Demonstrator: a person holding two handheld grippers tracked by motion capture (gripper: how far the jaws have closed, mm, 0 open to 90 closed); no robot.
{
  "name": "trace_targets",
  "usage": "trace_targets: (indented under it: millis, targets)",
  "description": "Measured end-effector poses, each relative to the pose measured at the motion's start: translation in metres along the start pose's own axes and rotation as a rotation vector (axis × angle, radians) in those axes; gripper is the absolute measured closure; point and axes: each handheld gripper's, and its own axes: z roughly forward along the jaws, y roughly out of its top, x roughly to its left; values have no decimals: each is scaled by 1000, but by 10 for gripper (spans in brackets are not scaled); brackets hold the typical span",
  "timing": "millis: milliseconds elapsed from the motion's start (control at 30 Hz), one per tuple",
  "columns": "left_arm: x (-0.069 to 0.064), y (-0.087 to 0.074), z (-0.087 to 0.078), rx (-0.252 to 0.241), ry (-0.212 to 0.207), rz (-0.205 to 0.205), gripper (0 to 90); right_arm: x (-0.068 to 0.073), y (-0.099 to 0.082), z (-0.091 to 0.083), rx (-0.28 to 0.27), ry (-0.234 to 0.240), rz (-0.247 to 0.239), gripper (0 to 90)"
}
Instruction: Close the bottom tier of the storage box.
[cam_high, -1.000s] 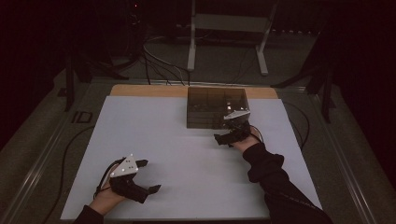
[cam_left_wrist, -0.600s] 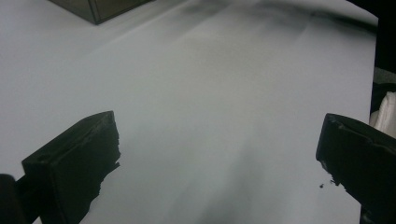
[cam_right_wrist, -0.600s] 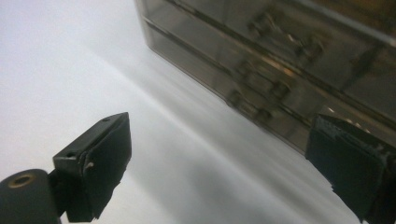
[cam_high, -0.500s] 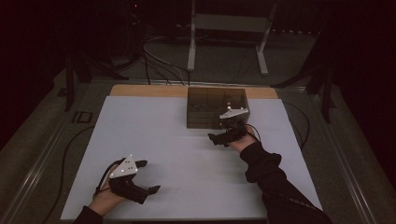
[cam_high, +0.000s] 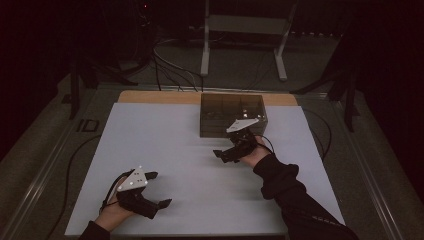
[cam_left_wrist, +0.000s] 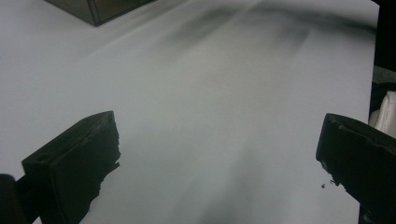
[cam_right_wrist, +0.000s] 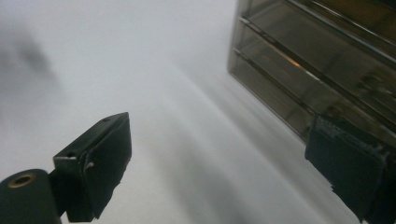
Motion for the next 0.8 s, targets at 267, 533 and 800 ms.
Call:
trace_targets:
  millis: [267,533,800]
  targets:
    - [0,0,-1,-2,1,2,0,16,0,4,-13,66,-54,74]
    - [0,0,-1,-2,-1,4,0,30,-8,8,-32,137,-115,74]
    - [0,0,-1,-3,-2,5,0,38,-21,7,-32,186,-162,74]
